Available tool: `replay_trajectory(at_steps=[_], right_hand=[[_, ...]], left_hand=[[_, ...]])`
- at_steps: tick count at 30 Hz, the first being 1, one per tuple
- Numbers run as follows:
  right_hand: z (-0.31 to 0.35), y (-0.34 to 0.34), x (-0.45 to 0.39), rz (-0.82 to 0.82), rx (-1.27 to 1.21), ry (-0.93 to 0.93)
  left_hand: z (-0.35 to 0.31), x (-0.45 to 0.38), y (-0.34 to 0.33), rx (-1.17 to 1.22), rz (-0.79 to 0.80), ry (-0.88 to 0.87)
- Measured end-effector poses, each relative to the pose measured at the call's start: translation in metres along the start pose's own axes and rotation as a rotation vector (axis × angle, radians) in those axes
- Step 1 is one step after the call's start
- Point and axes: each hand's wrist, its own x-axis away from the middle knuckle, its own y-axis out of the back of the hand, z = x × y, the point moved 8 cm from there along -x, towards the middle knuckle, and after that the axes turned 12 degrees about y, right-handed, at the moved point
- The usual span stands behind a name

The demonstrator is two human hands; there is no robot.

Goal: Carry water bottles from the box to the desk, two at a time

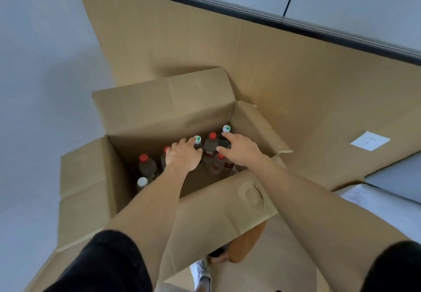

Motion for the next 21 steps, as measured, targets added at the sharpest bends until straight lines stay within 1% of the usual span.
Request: replay_trajectory(at_steps=[5, 8, 15, 21], right_hand=[[-0.010, -0.028, -0.040, 0.108, -0.054, 0.023], [-0.013, -0.044, -0.060, 0.146, -0.081, 0.043], [-0.021, -0.076, -0.102, 0.201, -0.160, 0.077], [-0.027, -0.100, -0.137, 0.196, -0.212, 0.102]], left_hand=[[0.007, -0.028, -0.025, 0.002, 0.054, 0.066], [0.012, -0.041, -0.037, 0.021, 0.088, 0.108], [0.023, -0.059, -0.053, 0.099, 0.074, 0.221], [0.031, -0.077, -0.068, 0.167, 0.072, 0.347]])
